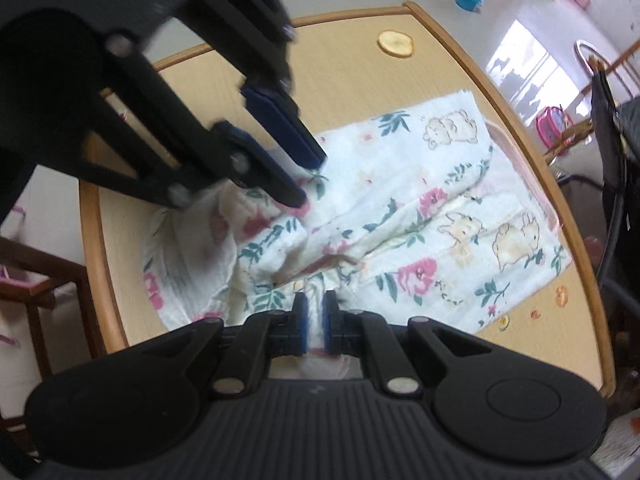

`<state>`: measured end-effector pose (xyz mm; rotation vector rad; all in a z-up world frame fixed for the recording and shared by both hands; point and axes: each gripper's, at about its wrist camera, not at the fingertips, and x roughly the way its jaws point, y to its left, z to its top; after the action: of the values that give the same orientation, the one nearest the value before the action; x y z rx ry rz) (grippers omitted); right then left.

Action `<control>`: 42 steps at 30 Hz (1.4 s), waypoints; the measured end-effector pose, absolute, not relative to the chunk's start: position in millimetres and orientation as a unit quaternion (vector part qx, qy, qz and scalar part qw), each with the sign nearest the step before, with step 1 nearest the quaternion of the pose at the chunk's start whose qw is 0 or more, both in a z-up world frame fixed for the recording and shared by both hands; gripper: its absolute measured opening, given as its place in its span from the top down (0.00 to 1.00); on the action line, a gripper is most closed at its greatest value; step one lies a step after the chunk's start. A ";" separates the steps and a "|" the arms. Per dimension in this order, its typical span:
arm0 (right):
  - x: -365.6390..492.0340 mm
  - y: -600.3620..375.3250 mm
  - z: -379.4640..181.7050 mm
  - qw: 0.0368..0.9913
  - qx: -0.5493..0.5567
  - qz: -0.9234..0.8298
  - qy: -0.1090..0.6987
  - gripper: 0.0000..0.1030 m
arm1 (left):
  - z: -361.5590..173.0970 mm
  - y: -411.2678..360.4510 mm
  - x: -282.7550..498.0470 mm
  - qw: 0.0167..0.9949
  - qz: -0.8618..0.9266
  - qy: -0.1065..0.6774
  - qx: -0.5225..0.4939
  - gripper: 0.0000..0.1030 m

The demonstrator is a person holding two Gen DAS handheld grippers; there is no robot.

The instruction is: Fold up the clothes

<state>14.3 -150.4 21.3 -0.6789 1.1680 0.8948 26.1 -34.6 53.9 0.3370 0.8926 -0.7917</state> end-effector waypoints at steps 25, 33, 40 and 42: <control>28.1 -165.3 20.1 0.697 -0.236 0.394 0.551 0.93 | 30.8 -75.2 -51.0 0.726 -0.488 0.394 0.282 0.78; 27.6 -166.8 19.7 0.701 -0.231 0.392 0.550 0.93 | 21.0 -71.9 -50.7 0.745 -0.480 0.369 0.281 0.82; 21.6 -167.2 21.0 0.705 -0.241 0.393 0.538 0.91 | 24.6 -66.1 -38.5 0.772 -0.435 0.372 0.275 0.87; 18.1 -166.6 22.3 0.706 -0.248 0.395 0.532 0.90 | 26.6 -66.3 -36.2 0.775 -0.428 0.370 0.281 0.92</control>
<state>18.1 -166.6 22.3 -0.5516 1.1824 0.8782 -36.2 -66.3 26.6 0.6092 0.8004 -0.9258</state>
